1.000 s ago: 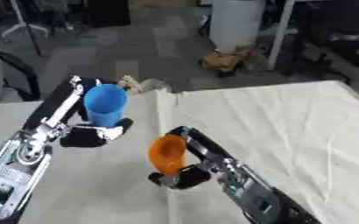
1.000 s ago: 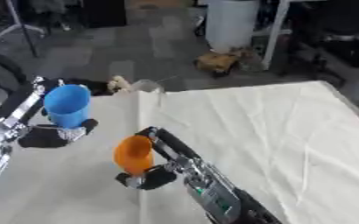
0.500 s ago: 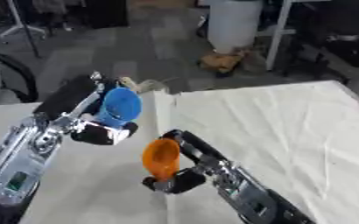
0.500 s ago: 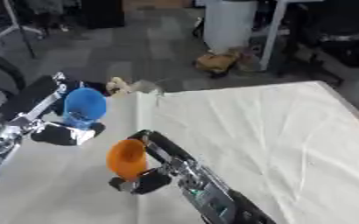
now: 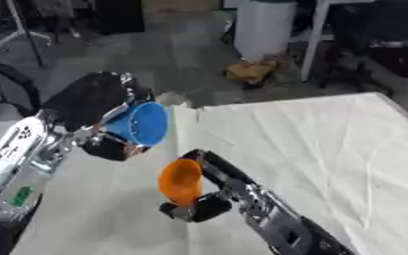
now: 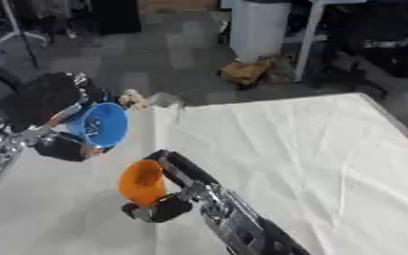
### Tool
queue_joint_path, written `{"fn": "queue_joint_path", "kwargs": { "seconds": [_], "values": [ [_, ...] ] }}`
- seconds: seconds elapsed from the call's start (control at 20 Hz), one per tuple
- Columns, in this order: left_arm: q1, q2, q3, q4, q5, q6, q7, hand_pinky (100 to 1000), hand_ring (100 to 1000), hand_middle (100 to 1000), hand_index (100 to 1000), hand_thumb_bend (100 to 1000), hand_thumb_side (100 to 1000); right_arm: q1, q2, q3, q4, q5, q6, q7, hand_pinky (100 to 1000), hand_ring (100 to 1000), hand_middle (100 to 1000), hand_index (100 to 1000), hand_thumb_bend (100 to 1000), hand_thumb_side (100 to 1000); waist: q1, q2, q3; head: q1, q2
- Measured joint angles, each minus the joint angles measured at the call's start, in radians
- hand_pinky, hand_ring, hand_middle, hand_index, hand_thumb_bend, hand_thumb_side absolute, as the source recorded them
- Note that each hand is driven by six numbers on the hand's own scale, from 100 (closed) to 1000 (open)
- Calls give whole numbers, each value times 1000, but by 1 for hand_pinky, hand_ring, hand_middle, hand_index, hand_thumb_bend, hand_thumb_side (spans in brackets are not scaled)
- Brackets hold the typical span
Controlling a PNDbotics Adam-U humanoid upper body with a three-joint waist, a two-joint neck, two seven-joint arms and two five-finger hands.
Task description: Pour the contents of one cup into another cup.
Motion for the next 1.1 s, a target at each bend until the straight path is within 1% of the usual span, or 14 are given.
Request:
{"fn": "queue_joint_path", "kwargs": {
  "seconds": [0.6,0.85,1.1],
  "values": [
    [-27,0,-38,-17,-130,-76,1,367,162,100,572,263,100,0,4,0,0,-3,-2,2,800,684,395,490,400,157,-1,0,-3,0,0],
    [-32,0,-49,-17,-165,-107,-6,381,158,100,577,261,100,0,7,0,0,-7,-2,2,800,684,395,490,399,156,-1,0,-4,0,0],
    [-36,0,-54,-16,-192,-125,-8,400,153,100,571,259,100,0,7,0,0,-9,-2,2,800,684,395,490,398,157,-1,0,-4,0,0]
  ]
}}
